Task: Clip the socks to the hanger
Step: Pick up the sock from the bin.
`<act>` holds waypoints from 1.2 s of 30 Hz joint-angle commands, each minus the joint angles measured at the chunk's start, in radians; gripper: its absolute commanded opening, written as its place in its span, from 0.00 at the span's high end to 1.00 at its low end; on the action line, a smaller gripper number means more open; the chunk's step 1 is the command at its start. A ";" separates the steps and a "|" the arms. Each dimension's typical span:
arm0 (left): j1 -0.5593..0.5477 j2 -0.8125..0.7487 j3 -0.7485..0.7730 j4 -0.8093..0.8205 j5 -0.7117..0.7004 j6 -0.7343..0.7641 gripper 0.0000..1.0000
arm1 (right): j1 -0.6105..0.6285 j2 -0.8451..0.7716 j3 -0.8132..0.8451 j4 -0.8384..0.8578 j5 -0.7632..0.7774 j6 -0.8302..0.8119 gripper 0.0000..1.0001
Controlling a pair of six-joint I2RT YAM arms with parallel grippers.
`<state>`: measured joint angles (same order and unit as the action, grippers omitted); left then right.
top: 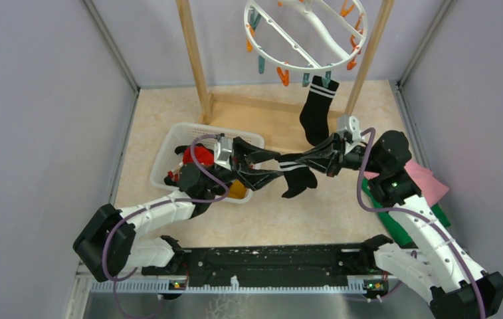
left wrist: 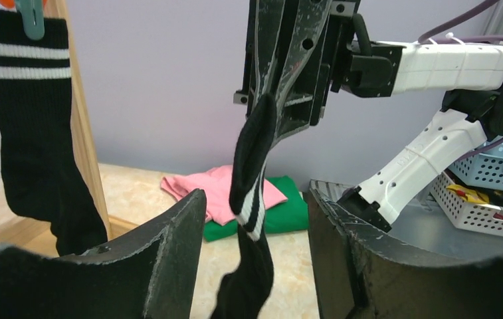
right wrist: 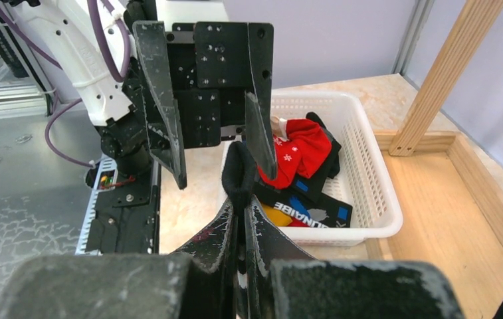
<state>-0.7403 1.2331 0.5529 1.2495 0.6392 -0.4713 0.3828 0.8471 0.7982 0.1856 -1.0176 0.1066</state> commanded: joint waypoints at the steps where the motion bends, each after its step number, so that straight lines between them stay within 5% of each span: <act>1: -0.003 -0.026 -0.024 0.056 0.005 0.016 0.37 | -0.012 -0.002 0.012 0.051 0.004 0.021 1.00; 12: -0.002 0.034 0.014 0.149 0.003 -0.029 0.44 | -0.013 0.009 0.019 0.070 0.001 0.051 1.00; 16: -0.002 0.061 0.027 0.168 0.024 -0.047 0.58 | -0.013 0.013 0.020 0.075 0.002 0.056 1.00; 29: -0.002 0.120 0.027 0.339 0.000 -0.109 0.64 | -0.013 0.017 0.015 0.076 0.001 0.060 1.00; 35: -0.002 0.137 0.037 0.344 0.016 -0.113 1.00 | -0.014 0.018 0.015 0.077 0.005 0.062 1.00; 36: -0.002 0.137 0.033 0.344 0.015 -0.113 1.00 | -0.013 0.018 0.015 0.077 0.007 0.063 1.00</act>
<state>-0.7403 1.3602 0.5564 1.4662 0.6380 -0.5797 0.3763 0.8627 0.7982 0.2188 -1.0164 0.1604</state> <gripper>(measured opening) 0.041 0.013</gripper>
